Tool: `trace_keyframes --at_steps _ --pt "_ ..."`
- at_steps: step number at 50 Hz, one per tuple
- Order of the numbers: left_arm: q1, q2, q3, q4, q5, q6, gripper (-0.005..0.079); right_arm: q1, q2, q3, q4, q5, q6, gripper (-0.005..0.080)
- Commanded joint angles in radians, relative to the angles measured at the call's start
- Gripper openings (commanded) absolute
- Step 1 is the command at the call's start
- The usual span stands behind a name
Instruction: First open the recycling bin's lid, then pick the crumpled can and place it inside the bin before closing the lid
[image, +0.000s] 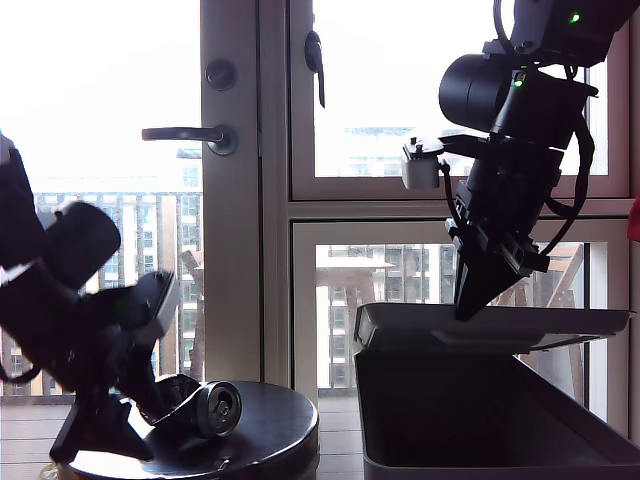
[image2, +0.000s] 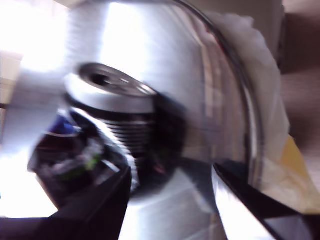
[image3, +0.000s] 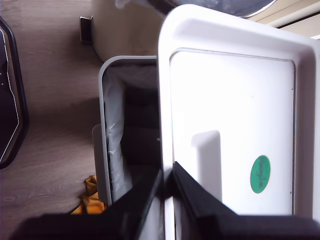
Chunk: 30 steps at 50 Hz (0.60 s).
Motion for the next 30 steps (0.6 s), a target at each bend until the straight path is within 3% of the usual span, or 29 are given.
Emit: trace_keyframes --at_steps 1,30 --pt "0.005 0.018 0.029 0.01 0.005 0.005 0.0465 0.005 -0.021 -0.001 -0.019 -0.024 0.021 -0.0013" --pt "0.02 0.123 0.121 0.032 0.004 0.056 0.042 0.005 -0.074 -0.001 -0.042 -0.023 0.042 -0.0013"
